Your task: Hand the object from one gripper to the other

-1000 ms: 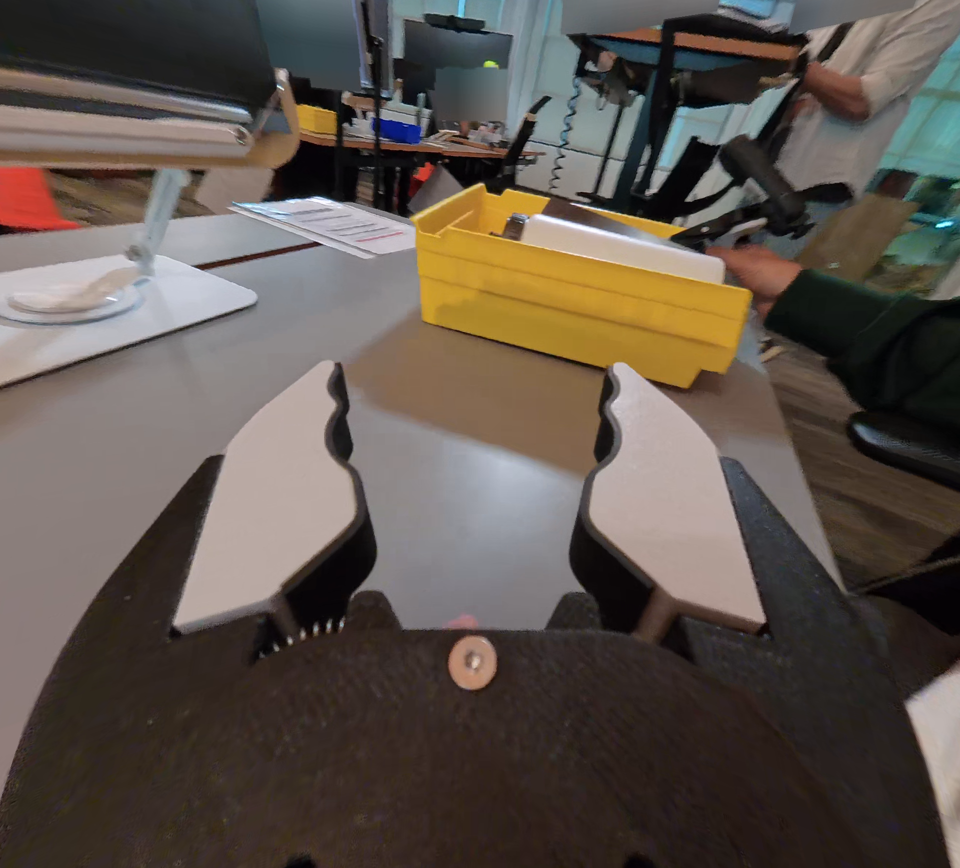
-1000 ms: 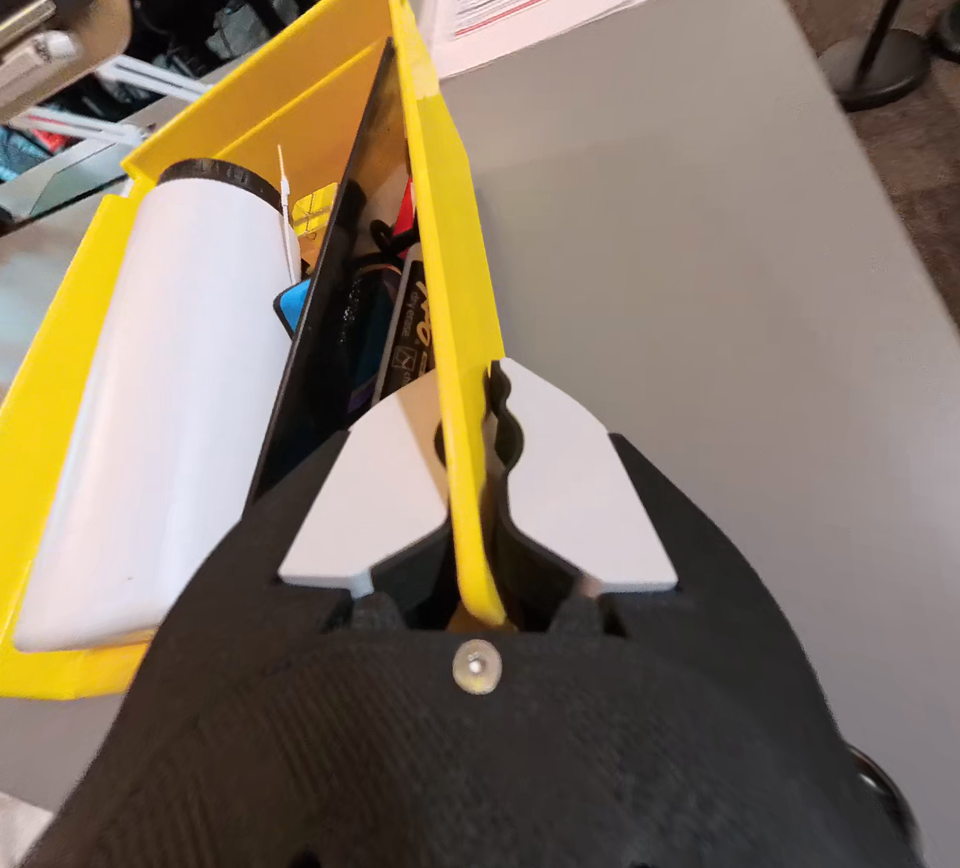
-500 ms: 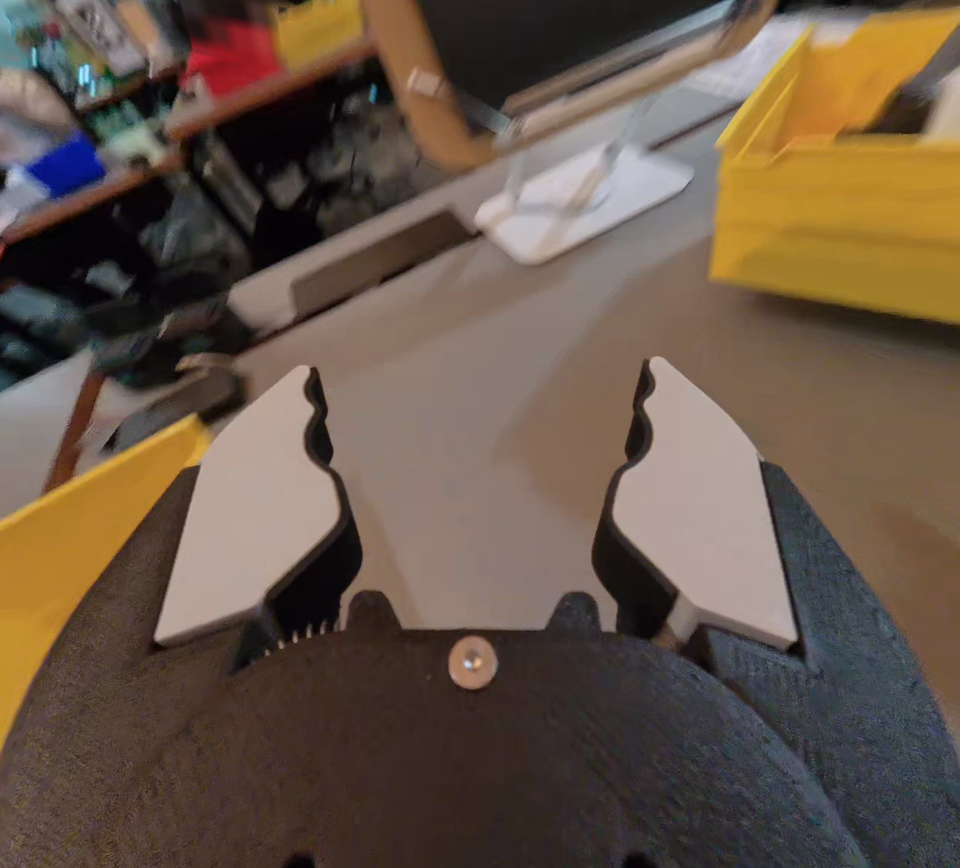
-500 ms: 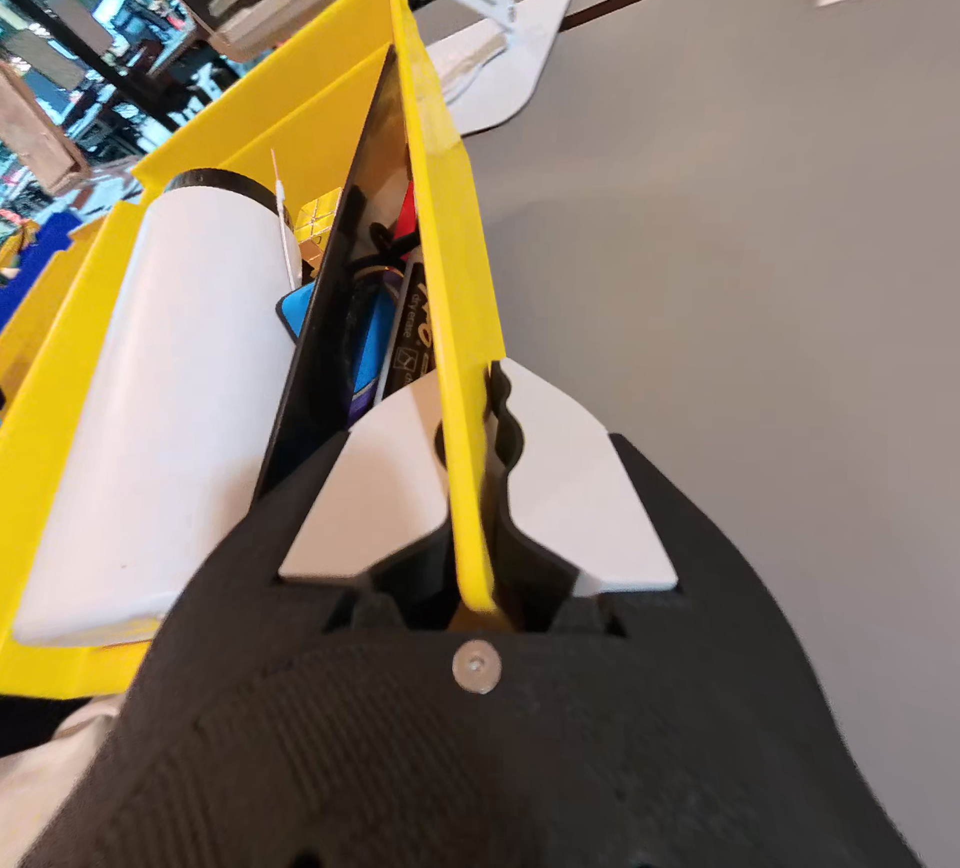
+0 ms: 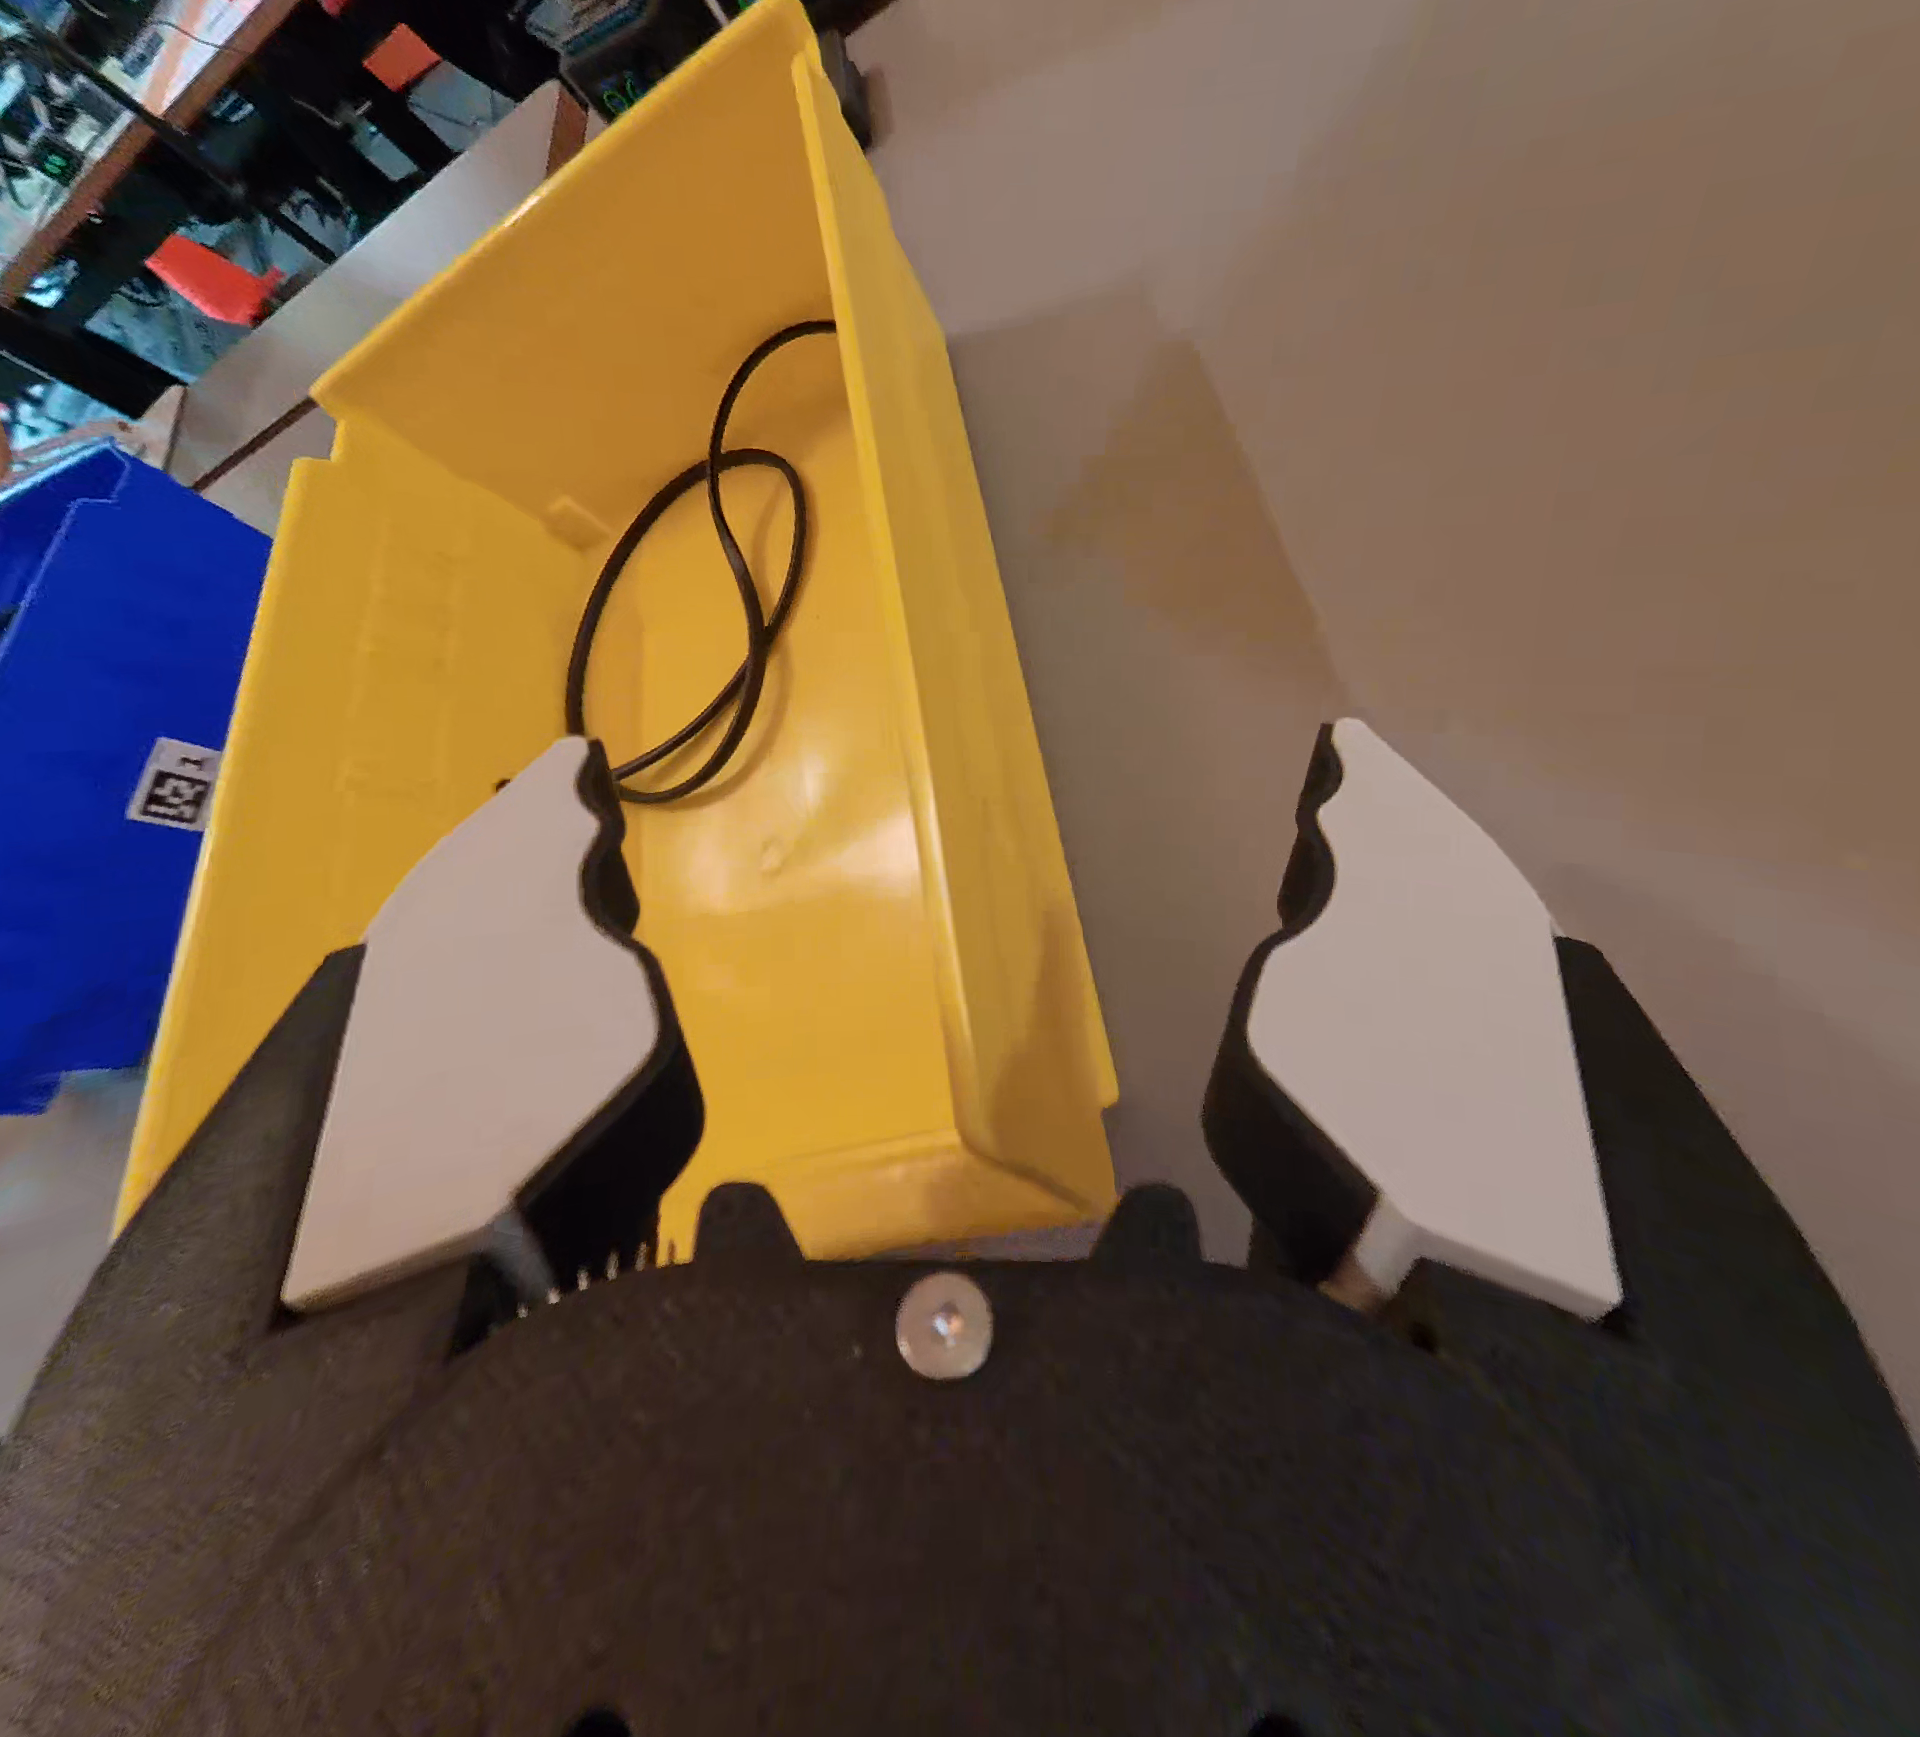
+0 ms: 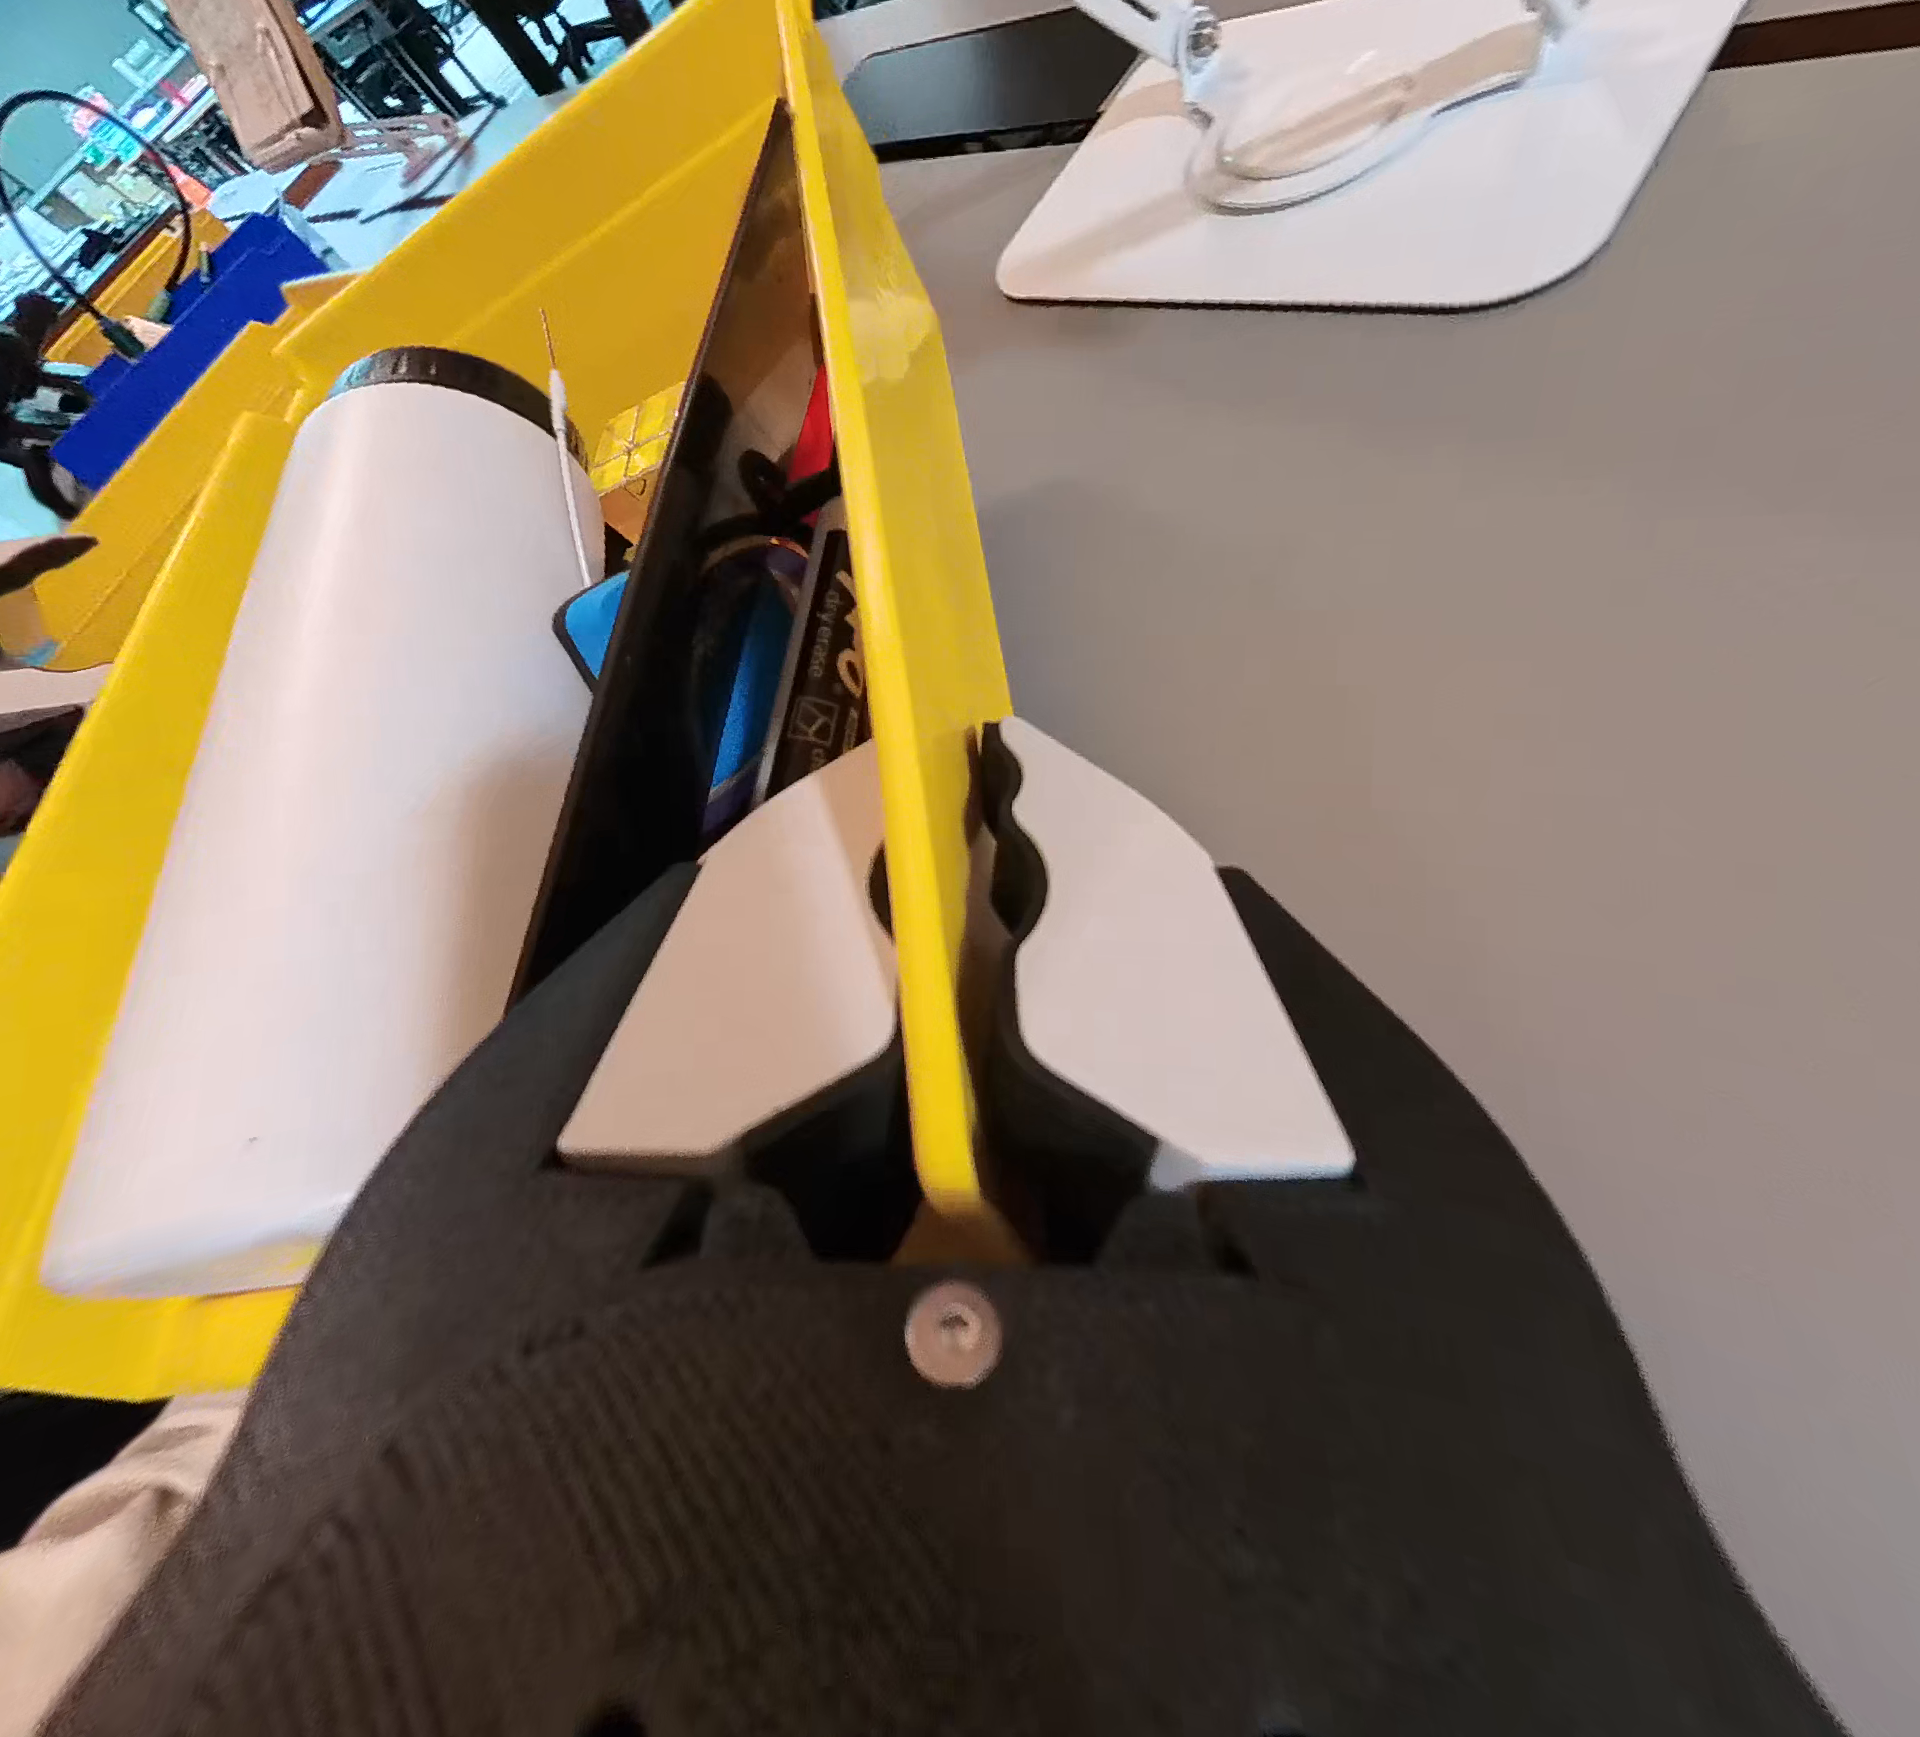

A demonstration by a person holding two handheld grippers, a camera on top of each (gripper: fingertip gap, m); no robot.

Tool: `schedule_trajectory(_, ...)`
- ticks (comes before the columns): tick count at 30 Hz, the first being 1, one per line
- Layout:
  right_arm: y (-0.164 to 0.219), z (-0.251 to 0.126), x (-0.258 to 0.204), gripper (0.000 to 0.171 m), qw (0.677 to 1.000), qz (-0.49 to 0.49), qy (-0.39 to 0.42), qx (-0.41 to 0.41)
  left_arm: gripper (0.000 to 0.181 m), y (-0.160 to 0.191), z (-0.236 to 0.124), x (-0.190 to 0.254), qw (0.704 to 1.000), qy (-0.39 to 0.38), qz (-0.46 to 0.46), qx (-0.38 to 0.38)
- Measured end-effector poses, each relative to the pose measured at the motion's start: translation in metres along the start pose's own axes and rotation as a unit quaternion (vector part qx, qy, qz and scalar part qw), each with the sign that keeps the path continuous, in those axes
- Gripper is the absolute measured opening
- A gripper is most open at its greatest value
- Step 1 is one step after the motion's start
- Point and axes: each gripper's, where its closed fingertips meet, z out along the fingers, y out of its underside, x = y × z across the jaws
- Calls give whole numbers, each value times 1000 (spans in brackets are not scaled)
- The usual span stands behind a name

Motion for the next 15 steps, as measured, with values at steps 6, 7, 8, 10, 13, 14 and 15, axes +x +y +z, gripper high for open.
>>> schedule_trajectory(6, -2, 7, -1, 10, 1000, 6, -12, -3, 119, -25, -24, 0, 997, 12, -20, 79)
schedule_trajectory(7, -2, 5, 3, 9, 1000, 6, -6, -2, 119, -31, -28, 1, 996, 9, -11, 90)
schedule_trajectory(8, -2, 1, 8, 9, 1000, 6, 3, 0, 119, -37, -31, 3, 995, 7, -3, 99)
schedule_trajectory(10, -1, -11, 20, 10, 1000, 10, 25, 7, 120, -51, -36, 9, 993, 8, 11, 116)
schedule_trajectory(13, 3, -39, 47, 9, 997, 27, 63, 24, 120, -72, -41, 20, 989, 25, 14, 146)
schedule_trajectory(14, 5, -51, 57, 9, 996, 36, 77, 31, 120, -78, -41, 24, 987, 34, 11, 154)
schedule_trajectory(15, 7, -64, 67, 9, 994, 44, 92, 39, 120, -85, -41, 27, 986, 43, 7, 162)
